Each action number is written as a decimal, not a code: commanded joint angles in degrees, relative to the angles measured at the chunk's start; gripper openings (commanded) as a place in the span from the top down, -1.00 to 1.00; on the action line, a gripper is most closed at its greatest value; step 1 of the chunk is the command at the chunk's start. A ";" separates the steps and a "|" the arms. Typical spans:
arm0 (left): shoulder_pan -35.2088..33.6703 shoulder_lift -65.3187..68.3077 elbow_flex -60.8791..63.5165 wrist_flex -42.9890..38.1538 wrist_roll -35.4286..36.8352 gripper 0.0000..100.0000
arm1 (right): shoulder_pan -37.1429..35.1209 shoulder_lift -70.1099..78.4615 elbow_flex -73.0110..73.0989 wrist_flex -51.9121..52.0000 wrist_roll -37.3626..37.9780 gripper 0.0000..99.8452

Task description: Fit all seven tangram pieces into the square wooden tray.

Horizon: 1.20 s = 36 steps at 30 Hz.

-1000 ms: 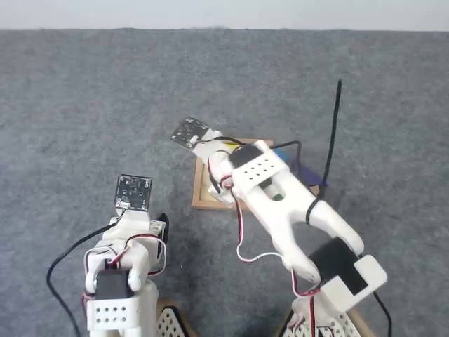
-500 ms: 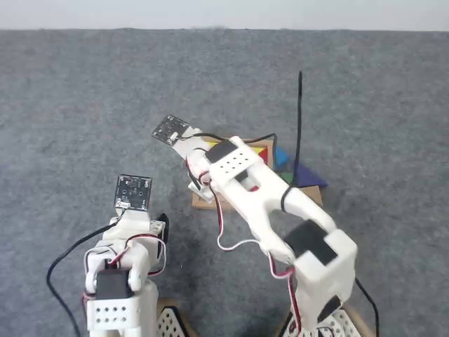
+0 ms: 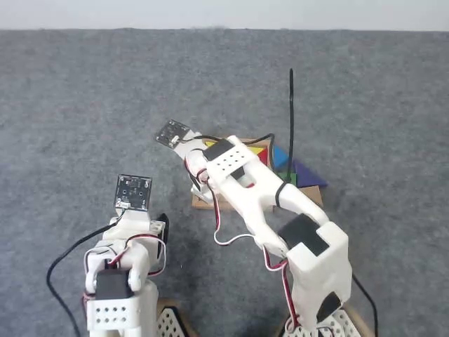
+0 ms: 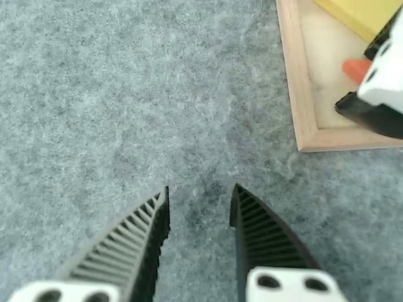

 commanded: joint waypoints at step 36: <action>0.09 -1.58 -0.48 0.53 -0.35 0.69 | 6.37 -16.22 6.24 6.46 3.16 0.61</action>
